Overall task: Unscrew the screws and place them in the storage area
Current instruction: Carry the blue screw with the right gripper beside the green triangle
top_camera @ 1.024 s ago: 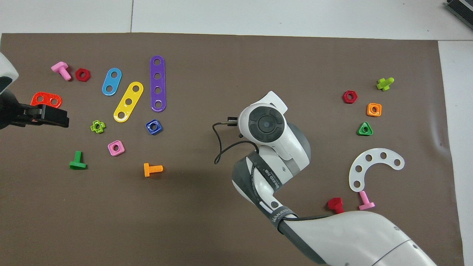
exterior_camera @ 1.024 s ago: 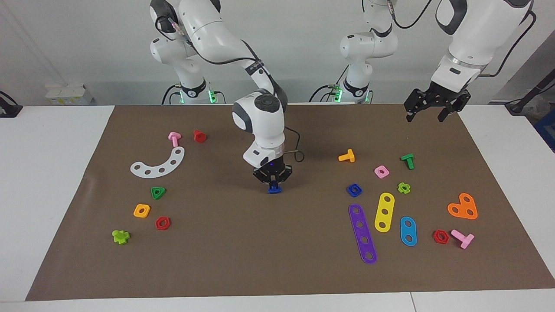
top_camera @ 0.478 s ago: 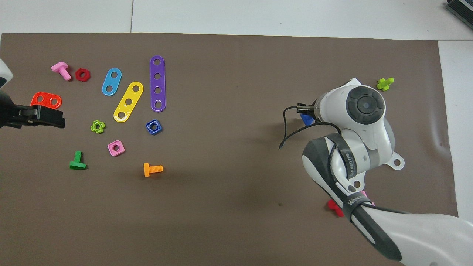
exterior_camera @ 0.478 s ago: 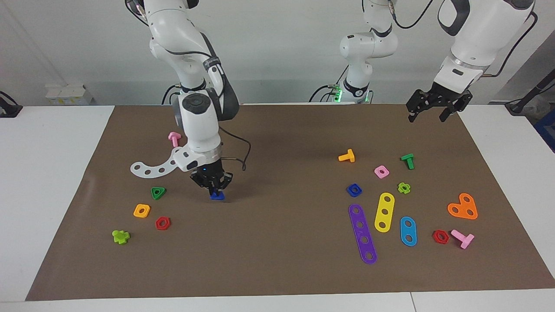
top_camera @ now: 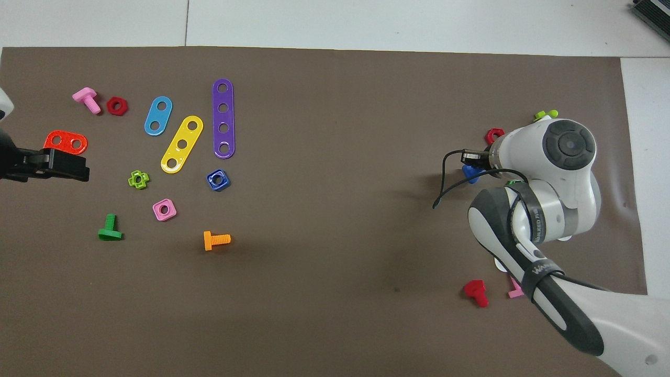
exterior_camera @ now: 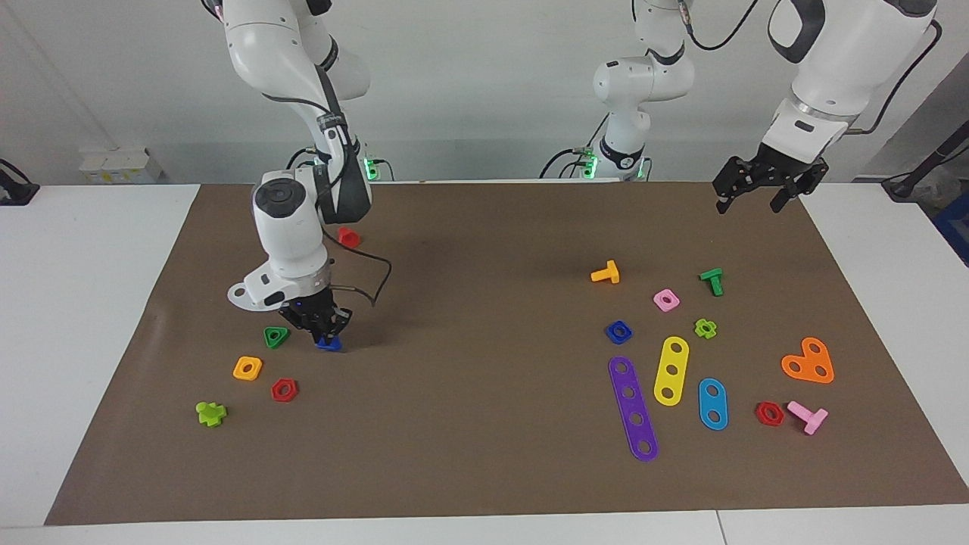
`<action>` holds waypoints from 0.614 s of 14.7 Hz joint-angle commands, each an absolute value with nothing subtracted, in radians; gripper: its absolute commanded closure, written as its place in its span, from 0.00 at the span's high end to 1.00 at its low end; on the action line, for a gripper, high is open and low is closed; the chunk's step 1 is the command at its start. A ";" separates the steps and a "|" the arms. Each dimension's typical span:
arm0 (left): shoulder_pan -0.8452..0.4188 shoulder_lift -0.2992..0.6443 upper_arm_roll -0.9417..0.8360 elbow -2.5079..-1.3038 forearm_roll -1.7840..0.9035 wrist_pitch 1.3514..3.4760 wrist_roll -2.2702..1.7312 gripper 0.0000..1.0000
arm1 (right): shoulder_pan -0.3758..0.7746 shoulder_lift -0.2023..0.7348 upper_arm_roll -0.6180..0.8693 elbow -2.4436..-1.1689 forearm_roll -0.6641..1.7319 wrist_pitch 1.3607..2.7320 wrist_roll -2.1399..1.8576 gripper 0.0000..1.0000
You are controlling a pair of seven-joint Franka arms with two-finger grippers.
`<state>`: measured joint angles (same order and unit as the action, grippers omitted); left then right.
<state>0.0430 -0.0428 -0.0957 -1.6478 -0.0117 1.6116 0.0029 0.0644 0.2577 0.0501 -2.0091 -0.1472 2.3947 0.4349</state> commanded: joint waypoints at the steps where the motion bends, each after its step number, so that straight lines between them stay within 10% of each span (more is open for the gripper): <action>1: 0.048 -0.074 -0.094 -1.680 -0.021 1.611 0.003 1.00 | 0.048 0.247 0.064 -2.026 -0.158 2.378 0.423 0.05; 9: 0.048 -0.074 -0.094 -1.678 -0.021 1.611 0.003 1.00 | 0.028 0.245 0.066 -2.048 -0.158 2.364 0.422 0.23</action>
<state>0.0431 -0.0428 -0.0957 -1.6478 -0.0117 1.6116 0.0029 0.0463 0.2578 0.0510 -2.0264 -0.1472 2.3722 0.4349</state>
